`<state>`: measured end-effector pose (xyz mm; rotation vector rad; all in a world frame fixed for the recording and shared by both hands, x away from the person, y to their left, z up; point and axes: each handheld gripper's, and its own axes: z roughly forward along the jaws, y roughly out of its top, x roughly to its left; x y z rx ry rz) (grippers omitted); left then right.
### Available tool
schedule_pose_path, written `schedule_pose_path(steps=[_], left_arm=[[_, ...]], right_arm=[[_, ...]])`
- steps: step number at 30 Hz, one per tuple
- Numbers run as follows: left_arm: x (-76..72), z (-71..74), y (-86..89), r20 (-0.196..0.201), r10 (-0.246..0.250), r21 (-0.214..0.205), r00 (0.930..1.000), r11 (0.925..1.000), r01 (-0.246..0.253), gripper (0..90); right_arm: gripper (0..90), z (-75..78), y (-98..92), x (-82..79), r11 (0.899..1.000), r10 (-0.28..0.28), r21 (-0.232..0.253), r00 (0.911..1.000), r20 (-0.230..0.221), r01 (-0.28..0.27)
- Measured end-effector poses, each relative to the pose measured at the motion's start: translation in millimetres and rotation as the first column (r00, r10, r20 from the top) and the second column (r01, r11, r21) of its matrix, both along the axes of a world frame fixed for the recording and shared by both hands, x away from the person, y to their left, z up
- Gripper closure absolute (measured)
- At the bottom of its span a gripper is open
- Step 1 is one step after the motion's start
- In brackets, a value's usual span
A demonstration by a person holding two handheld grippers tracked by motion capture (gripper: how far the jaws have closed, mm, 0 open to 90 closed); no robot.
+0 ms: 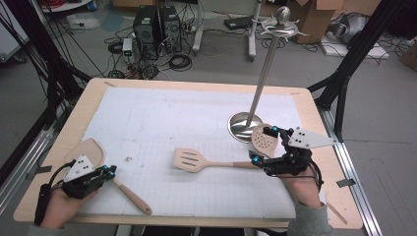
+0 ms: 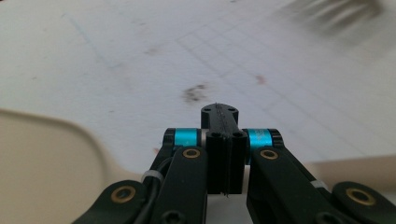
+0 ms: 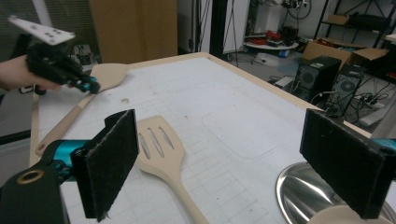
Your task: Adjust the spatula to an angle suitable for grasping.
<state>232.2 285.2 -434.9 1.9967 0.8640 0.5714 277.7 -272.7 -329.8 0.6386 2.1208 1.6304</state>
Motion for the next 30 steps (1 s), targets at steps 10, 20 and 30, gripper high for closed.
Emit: schedule_pose_path(steps=[10, 20, 30], left_arm=[[-40.8, -7.5, -21.3, -0.023, -0.135, 0.019, 0.9905, 0.9906, 0.136, 89.4], [-41.6, -20.3, -25.4, -0.08, -0.206, -0.037, 0.9754, 0.9784, 0.203, 89.4], [-16.3, -16.2, -46.1, -0.069, -0.181, 0.031, 0.9811, 0.9826, 0.183, 89.4]], right_arm=[[10.7, 2.2, 0.7, -2.3, 1.0, 0.003, 0.005, 1.0, 0.007, -0.003], [10.7, 2.1, -1.0, -1.1, 1.0, 0.002, 0.012, 1.0, 0.004, -0.002], [10.7, 1.8, 0.1, -0.8, 1.0, 0.002, 0.0, 1.0, 0.0, -0.002]])
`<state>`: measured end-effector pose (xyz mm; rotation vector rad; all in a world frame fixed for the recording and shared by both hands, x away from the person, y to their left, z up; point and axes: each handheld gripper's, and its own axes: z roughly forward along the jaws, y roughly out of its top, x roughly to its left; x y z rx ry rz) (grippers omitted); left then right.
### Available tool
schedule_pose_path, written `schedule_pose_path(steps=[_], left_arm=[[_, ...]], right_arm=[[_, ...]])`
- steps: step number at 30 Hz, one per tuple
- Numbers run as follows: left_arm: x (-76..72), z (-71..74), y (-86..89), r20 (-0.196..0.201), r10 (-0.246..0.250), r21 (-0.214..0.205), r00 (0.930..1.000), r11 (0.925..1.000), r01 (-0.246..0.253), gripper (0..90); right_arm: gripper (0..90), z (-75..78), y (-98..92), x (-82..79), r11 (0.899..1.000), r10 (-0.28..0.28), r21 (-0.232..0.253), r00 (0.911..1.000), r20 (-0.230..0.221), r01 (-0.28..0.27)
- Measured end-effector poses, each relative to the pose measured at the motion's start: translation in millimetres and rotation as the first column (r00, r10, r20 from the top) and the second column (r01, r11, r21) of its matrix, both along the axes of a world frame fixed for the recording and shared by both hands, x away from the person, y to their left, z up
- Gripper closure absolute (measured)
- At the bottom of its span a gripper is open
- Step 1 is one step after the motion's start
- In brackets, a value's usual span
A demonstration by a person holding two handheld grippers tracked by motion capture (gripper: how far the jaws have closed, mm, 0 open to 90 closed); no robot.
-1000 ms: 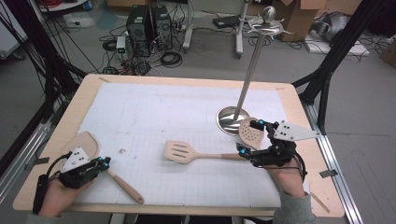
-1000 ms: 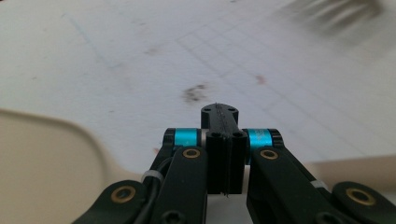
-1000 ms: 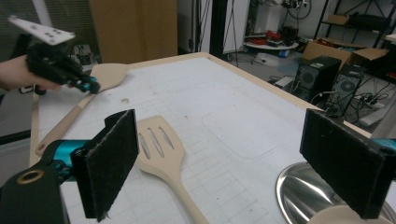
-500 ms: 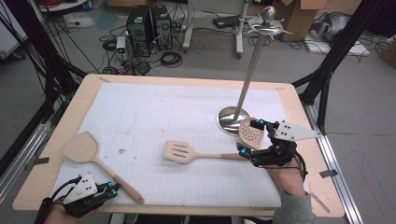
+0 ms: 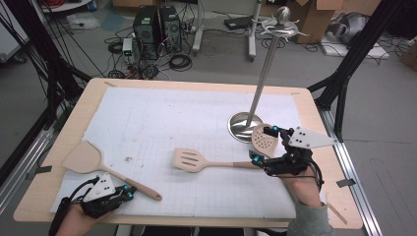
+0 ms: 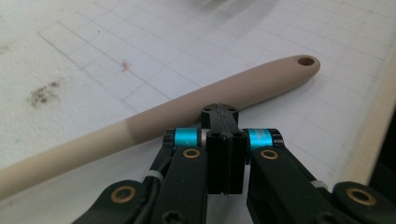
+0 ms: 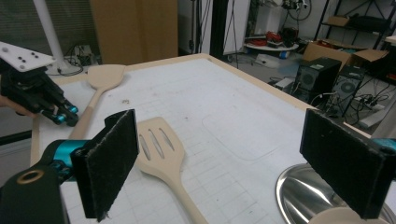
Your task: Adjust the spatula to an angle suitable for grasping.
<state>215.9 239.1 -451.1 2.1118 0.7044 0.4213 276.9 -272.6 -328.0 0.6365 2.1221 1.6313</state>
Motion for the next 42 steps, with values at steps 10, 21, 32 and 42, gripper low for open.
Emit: schedule_pose_path(steps=[10, 21, 32, 42], left_arm=[[28.4, 2.8, -15.8, 0.009, 0.046, 0.042, 0.9989, 0.998, -0.047, 89.4], [56.9, 4.2, -31.5, 0.009, 0.062, 0.063, 0.998, 0.9961, -0.062, 89.4], [88.7, 6.7, -52.7, 0.02, 0.077, 0.109, 0.9968, 0.9909, -0.079, 89.4], [109.5, 5.2, -55.7, 0.02, 0.128, 0.089, 0.9916, 0.9877, -0.129, 89.4]], right_arm=[[10.7, 0.6, -3.1, -0.7, 1.0, -0.005, 0.011, 1.0, 0.003, 0.005], [10.7, 0.2, -2.0, 0.2, 1.0, -0.004, 0.006, 1.0, 0.005, 0.004], [10.7, 0.7, -2.9, -0.4, 1.0, -0.001, 0.012, 1.0, 0.004, 0.001], [10.7, 0.7, -3.0, -0.6, 1.0, 0.001, 0.009, 1.0, 0.004, -0.001]])
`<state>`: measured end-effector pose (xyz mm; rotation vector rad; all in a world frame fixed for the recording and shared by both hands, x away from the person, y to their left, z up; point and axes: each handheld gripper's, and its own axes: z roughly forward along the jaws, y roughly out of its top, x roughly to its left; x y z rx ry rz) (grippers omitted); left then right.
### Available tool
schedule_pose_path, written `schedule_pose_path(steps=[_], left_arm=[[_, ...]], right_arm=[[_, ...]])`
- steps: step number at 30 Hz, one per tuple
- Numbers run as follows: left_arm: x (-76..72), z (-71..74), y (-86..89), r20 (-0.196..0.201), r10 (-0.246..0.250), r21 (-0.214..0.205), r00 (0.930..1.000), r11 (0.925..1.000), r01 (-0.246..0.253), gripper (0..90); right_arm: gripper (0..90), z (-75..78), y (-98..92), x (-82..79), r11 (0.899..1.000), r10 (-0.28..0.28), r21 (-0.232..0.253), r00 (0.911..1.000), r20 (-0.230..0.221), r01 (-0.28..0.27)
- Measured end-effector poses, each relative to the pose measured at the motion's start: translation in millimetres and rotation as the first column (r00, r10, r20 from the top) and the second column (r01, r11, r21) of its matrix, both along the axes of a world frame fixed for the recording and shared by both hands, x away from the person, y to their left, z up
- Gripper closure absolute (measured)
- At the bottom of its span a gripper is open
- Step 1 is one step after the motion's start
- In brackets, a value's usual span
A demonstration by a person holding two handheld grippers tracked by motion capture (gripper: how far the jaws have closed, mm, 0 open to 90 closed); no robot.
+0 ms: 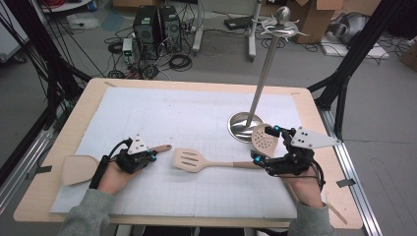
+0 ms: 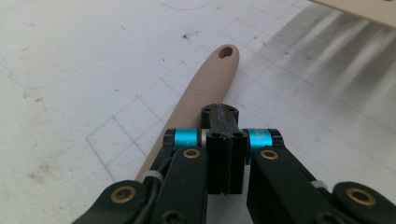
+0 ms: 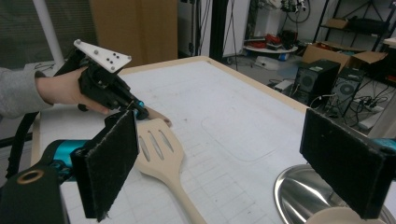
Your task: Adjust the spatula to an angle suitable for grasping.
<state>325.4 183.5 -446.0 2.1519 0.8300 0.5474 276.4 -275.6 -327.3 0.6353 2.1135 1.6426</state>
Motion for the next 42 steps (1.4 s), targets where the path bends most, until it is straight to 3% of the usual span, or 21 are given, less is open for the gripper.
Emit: schedule_pose_path(steps=[6, 9, 16, 21, 23, 29, 32, 36, 42], left_arm=[[8.5, -2.2, 1.1, 0.013, 0.034, -0.025, 0.9993, 0.9991, -0.033, 89.4], [12.8, -2.2, 0.4, 0.021, 0.052, -0.012, 0.9984, 0.9986, -0.052, 89.4], [14.3, -1.1, 2.3, -0.001, 0.07, -0.036, 0.9975, 0.9969, -0.07, 89.4], [5.4, 10.1, 9.3, -0.009, 0.036, -0.093, 0.9993, 0.995, -0.036, 89.4], [0.2, 16.0, 13.2, -0.011, 0.013, -0.097, 0.9998, 0.9952, -0.015, 89.3], [-17.9, 36.0, 34.5, -0.02, -0.033, -0.097, 0.9993, 0.9948, 0.031, 87.3], [-24.1, 43.1, 47.9, -0.021, -0.034, -0.082, 0.9992, 0.9961, 0.032, 85.8], [-33.5, 52.6, 69.6, -0.017, -0.046, -0.099, 0.9988, 0.9941, 0.044, 83.0], [-44.6, 64.1, 100.7, 0.009, -0.08, -0.122, 0.9968, 0.9893, 0.08, 71.2]], right_arm=[[10.6, -0.6, 1.7, 1.4, 1.0, 0.003, -0.003, 1.0, 0.002, -0.003], [10.7, -0.7, 1.8, 1.7, 1.0, 0.001, -0.005, 1.0, 0.0, -0.001], [10.7, -0.8, 3.1, 1.8, 1.0, 0.007, -0.005, 1.0, 0.002, -0.007], [10.7, -0.7, 0.4, 2.2, 1.0, 0.003, 0.001, 1.0, 0.005, -0.003], [10.6, -0.7, -0.8, 1.8, 1.0, -0.001, 0.002, 1.0, 0.001, 0.001], [10.6, -0.4, -0.9, 0.0, 1.0, -0.002, -0.002, 1.0, 0.001, 0.002], [10.7, -0.9, 0.5, 0.6, 1.0, -0.004, -0.007, 1.0, -0.002, 0.004], [10.6, -1.8, 2.5, 1.4, 1.0, 0.0, -0.016, 1.0, -0.005, 0.0], [10.7, -3.3, 2.7, 2.7, 1.0, -0.004, -0.015, 0.9999, -0.012, 0.004]])
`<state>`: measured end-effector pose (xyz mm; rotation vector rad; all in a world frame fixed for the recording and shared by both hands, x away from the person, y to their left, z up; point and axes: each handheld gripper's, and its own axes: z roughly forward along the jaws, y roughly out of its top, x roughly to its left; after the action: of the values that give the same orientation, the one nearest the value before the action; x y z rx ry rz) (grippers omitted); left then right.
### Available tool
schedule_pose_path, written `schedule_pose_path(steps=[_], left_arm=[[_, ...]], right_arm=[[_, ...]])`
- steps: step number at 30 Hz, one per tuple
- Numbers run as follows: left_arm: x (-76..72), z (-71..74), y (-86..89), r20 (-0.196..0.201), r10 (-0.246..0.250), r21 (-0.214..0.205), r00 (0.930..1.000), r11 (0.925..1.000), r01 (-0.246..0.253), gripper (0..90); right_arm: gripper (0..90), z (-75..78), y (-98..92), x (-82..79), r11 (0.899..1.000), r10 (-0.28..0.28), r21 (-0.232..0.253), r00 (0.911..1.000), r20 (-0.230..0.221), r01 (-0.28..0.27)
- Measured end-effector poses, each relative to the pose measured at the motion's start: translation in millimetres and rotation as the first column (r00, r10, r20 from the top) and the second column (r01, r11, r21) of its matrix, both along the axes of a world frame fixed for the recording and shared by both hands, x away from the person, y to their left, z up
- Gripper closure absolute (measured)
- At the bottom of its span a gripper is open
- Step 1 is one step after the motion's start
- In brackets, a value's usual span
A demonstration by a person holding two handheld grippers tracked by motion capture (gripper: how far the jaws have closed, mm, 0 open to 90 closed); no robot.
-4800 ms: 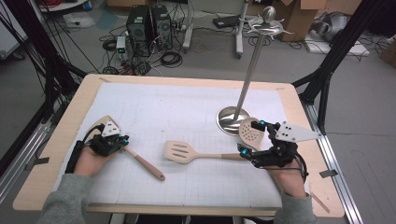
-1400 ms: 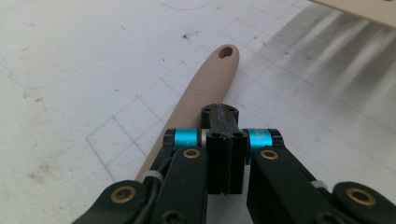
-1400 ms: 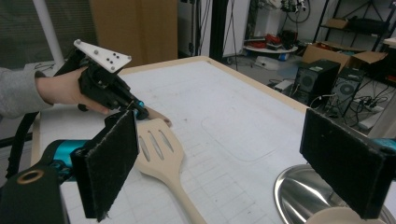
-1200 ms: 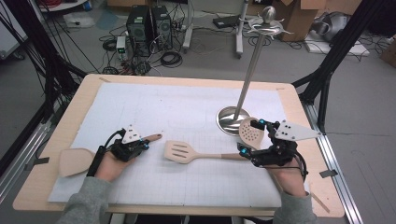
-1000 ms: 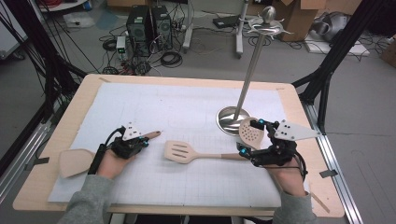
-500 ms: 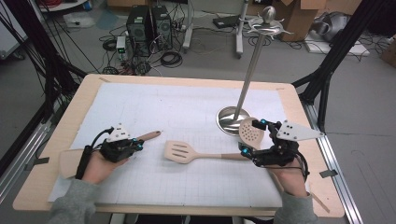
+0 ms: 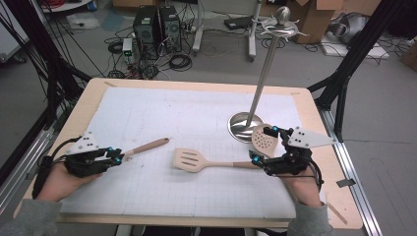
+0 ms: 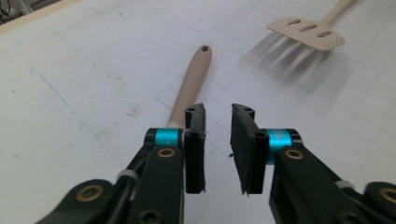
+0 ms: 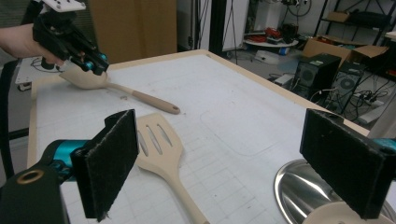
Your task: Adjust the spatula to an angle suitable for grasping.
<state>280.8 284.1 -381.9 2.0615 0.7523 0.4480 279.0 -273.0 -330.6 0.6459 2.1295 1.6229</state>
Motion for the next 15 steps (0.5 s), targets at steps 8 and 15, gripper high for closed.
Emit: schedule_pose_path(steps=[8, 15], left_arm=[[-0.8, 6.6, 27.2, -0.039, -0.025, 0.005, 0.9989, 0.9997, 0.025, 55.1], [11.2, 0.9, 33.3, -0.072, -0.092, 0.057, 0.9932, 0.9938, 0.096, 34.7]], right_arm=[[10.6, -0.3, 2.0, 0.4, 1.0, 0.006, -0.012, 1.0, 0.003, -0.006], [10.7, -0.7, 2.5, 0.8, 1.0, 0.007, -0.014, 1.0, 0.003, -0.007]])
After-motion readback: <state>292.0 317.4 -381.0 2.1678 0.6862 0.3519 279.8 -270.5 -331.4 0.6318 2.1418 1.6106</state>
